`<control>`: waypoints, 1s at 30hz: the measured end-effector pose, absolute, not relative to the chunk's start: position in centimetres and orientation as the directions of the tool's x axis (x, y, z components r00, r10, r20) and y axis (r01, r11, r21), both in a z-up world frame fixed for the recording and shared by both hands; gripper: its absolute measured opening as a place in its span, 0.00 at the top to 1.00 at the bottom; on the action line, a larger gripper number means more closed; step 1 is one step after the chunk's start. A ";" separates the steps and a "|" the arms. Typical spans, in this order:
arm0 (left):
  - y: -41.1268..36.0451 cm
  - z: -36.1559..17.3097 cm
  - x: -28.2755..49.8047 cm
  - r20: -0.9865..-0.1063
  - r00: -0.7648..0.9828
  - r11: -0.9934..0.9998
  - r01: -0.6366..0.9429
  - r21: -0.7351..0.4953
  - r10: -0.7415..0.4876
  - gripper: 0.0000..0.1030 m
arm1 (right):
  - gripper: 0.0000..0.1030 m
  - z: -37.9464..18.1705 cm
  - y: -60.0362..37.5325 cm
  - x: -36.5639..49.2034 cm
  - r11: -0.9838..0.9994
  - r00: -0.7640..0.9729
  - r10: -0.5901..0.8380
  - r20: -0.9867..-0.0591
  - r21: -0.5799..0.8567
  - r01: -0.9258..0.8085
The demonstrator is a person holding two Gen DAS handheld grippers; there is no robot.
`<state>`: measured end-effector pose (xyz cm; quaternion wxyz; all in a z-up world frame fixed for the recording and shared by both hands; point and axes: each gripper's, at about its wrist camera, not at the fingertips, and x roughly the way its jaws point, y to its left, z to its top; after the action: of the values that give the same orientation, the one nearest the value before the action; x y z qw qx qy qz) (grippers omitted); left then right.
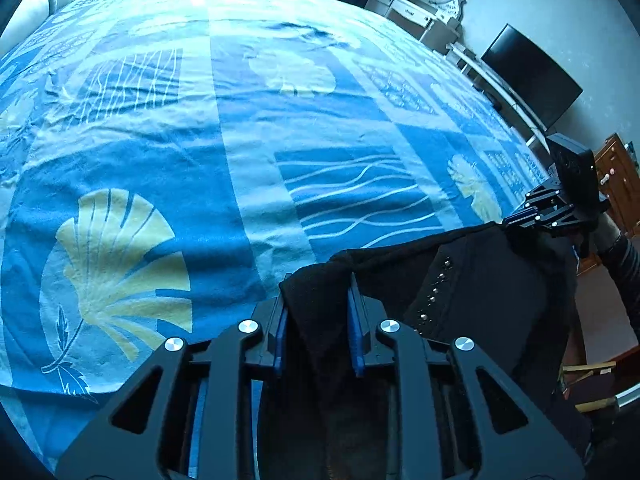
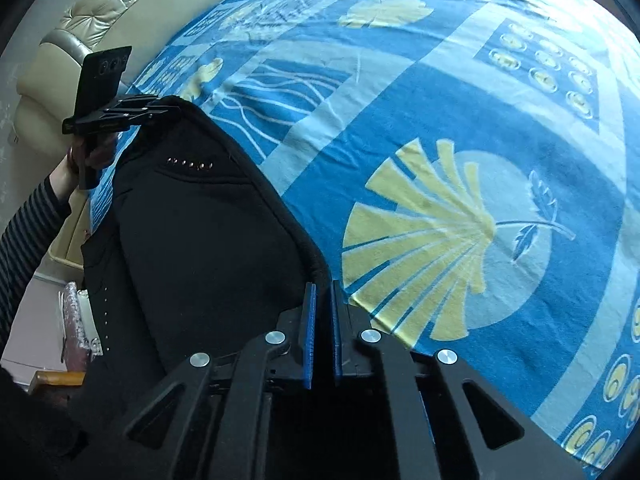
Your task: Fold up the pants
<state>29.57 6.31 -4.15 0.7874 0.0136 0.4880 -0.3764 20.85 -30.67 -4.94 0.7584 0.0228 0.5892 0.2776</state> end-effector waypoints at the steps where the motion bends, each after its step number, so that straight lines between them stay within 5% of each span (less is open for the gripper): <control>1: 6.5 -3.5 29.3 -0.766 0.249 0.712 0.607 -0.353 -0.592 0.78 | 0.93 -3.9 -30.8 20.5 0.841 0.171 0.461 -0.871 0.368 -0.397; 16: 10.7 2.4 17.4 -0.673 0.351 0.699 0.622 -0.351 -0.651 0.78 | 0.94 2.6 -26.4 8.1 0.851 0.325 0.433 -0.841 0.262 -0.456; 25: 14.7 -0.6 10.3 -0.667 0.347 0.720 0.546 -0.428 -0.659 0.76 | 0.94 -1.7 -23.1 0.0 0.848 0.257 0.407 -0.877 0.257 -0.464; 30: 15.1 -3.2 8.2 -0.722 0.346 0.765 0.512 -0.390 -0.599 0.66 | 0.94 -4.9 -21.4 -1.8 0.870 0.245 0.347 -0.905 0.213 -0.444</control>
<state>8.15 15.07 -3.18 0.8189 -0.0472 0.4604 -0.3394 -1.78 -21.35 -4.88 0.7879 -0.0436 0.5606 0.2510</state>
